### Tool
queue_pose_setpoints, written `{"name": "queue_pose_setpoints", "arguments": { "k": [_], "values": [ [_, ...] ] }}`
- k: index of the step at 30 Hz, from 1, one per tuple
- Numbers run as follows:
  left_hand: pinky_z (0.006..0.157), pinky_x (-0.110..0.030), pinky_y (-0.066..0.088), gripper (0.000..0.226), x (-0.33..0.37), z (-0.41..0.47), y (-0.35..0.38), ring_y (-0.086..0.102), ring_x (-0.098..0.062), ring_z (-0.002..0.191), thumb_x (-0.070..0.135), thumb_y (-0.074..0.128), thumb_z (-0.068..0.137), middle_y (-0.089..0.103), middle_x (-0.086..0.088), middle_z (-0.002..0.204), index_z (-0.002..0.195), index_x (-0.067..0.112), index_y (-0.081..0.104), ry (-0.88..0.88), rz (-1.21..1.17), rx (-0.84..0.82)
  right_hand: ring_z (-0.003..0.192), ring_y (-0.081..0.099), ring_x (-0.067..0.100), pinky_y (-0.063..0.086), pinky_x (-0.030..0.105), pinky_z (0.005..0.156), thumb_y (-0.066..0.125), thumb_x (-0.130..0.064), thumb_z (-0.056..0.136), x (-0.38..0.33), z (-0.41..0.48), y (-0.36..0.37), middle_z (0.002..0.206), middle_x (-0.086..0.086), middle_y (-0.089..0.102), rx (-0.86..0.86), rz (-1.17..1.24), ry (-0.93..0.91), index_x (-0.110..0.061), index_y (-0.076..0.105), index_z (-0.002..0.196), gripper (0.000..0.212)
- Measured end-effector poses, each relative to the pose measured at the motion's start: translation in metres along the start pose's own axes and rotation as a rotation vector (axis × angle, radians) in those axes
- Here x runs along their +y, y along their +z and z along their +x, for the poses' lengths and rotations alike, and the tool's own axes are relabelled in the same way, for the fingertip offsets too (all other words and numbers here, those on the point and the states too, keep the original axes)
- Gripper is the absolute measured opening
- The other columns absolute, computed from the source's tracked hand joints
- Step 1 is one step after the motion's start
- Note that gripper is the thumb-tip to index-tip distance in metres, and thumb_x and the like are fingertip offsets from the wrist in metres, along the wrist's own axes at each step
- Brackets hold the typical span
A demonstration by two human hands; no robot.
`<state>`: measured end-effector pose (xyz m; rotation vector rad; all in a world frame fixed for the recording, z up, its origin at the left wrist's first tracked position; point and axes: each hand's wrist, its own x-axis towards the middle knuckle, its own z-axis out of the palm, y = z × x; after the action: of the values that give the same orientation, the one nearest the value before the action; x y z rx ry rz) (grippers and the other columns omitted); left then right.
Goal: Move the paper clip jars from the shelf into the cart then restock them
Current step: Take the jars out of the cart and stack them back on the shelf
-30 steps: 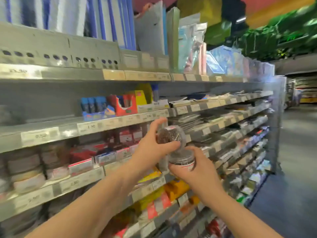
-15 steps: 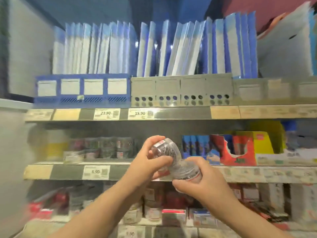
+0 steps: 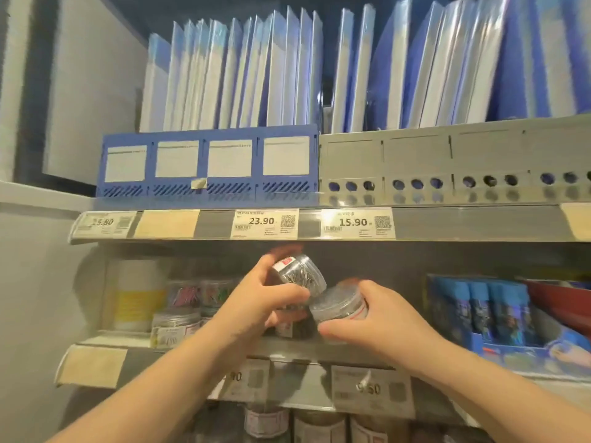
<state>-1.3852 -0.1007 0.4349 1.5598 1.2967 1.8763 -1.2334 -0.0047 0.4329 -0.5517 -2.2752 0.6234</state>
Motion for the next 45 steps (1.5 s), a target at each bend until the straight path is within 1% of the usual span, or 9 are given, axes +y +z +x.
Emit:
{"name": "queue_pose_setpoints", "arguments": {
  "k": [6, 11, 13, 16, 20, 23, 32, 37, 45],
  "values": [
    [0.083, -0.045, 0.055, 0.068, -0.021, 0.03, -0.007, 0.065, -0.021, 0.094, 0.028, 0.072, 0.053, 0.06, 0.0, 0.111, 0.116, 0.035, 0.046, 0.128, 0.29, 0.095, 0.093, 0.06, 0.011, 0.051, 0.031, 0.089, 0.075, -0.044, 0.067, 0.008, 0.031, -0.006, 0.102, -0.004, 0.065, -0.136, -0.118, 0.156, -0.024, 0.062, 0.106, 0.045],
    [0.083, -0.034, 0.056, 0.075, -0.024, 0.035, -0.006, 0.059, 0.005, 0.09, 0.042, 0.071, 0.046, 0.06, 0.008, 0.108, 0.115, 0.037, 0.044, 0.137, 0.347, 0.071, 0.077, 0.05, -0.002, 0.039, 0.012, 0.061, 0.074, -0.032, 0.076, 0.021, 0.057, -0.011, 0.089, -0.013, 0.058, -0.232, -0.232, 0.193, -0.029, 0.06, 0.104, 0.031],
    [0.076, -0.014, 0.053, 0.069, -0.024, 0.037, 0.0, 0.052, 0.02, 0.078, 0.038, 0.07, 0.051, 0.055, 0.015, 0.106, 0.114, 0.037, 0.042, 0.126, 0.384, 0.035, 0.077, 0.048, 0.0, 0.038, 0.013, 0.064, 0.071, -0.037, 0.077, 0.028, 0.068, -0.015, 0.086, -0.012, 0.055, -0.235, -0.274, 0.237, -0.026, 0.06, 0.105, 0.032],
    [0.08, -0.021, 0.051, 0.055, -0.022, 0.042, 0.015, 0.048, 0.027, 0.064, 0.03, 0.065, 0.055, 0.053, 0.01, 0.113, 0.104, 0.039, 0.042, 0.084, 0.407, 0.004, 0.088, 0.057, 0.011, 0.044, 0.024, 0.076, 0.073, -0.04, 0.073, 0.041, 0.084, -0.016, 0.096, -0.002, 0.063, -0.24, -0.283, 0.281, -0.019, 0.066, 0.104, 0.038],
    [0.088, -0.041, 0.054, 0.05, -0.022, 0.046, 0.022, 0.056, 0.001, 0.106, 0.025, 0.066, 0.056, 0.044, 0.003, 0.127, 0.097, 0.044, 0.044, -0.015, 0.326, -0.068, 0.082, 0.057, 0.018, 0.037, 0.027, 0.064, 0.074, -0.034, 0.066, 0.054, 0.105, -0.014, 0.09, 0.002, 0.062, -0.26, -0.321, 0.308, -0.013, 0.068, 0.093, 0.034],
    [0.092, -0.04, 0.052, 0.053, -0.027, 0.044, 0.019, 0.047, -0.002, 0.118, 0.031, 0.07, 0.05, 0.045, 0.009, 0.124, 0.094, 0.047, 0.046, -0.015, 0.346, -0.096, 0.097, 0.061, 0.021, 0.048, 0.032, 0.08, 0.076, -0.038, 0.065, 0.063, 0.121, -0.011, 0.105, 0.004, 0.066, -0.32, -0.36, 0.305, -0.014, 0.069, 0.101, 0.043],
    [0.079, -0.04, 0.057, 0.056, -0.031, 0.045, 0.018, 0.056, -0.022, 0.104, 0.035, 0.072, 0.039, 0.048, 0.001, 0.118, 0.09, 0.039, 0.051, -0.046, 0.314, -0.077, 0.077, 0.052, 0.015, 0.04, 0.021, 0.054, 0.075, -0.032, 0.076, 0.081, 0.143, 0.003, 0.097, 0.001, 0.056, -0.427, -0.313, 0.304, -0.015, 0.059, 0.108, 0.04],
    [0.081, -0.044, 0.056, 0.056, -0.03, 0.044, 0.019, 0.056, -0.021, 0.111, 0.038, 0.074, 0.042, 0.053, 0.0, 0.112, 0.093, 0.038, 0.051, -0.004, 0.358, -0.046, 0.101, 0.057, 0.014, 0.05, 0.022, 0.076, 0.077, -0.029, 0.076, 0.085, 0.151, -0.004, 0.122, 0.005, 0.059, -0.497, -0.304, 0.293, -0.015, 0.059, 0.119, 0.049],
    [0.09, -0.052, 0.043, 0.058, -0.029, 0.042, 0.017, 0.052, -0.023, 0.087, 0.048, 0.074, 0.054, 0.056, -0.018, 0.112, 0.104, 0.043, 0.045, -0.054, 0.561, -0.165, 0.095, 0.056, 0.012, 0.05, 0.025, 0.084, 0.068, -0.035, 0.083, 0.076, 0.157, -0.017, 0.128, 0.003, 0.055, -0.62, -0.595, 0.07, -0.015, 0.041, 0.139, 0.066]
  ]
}}
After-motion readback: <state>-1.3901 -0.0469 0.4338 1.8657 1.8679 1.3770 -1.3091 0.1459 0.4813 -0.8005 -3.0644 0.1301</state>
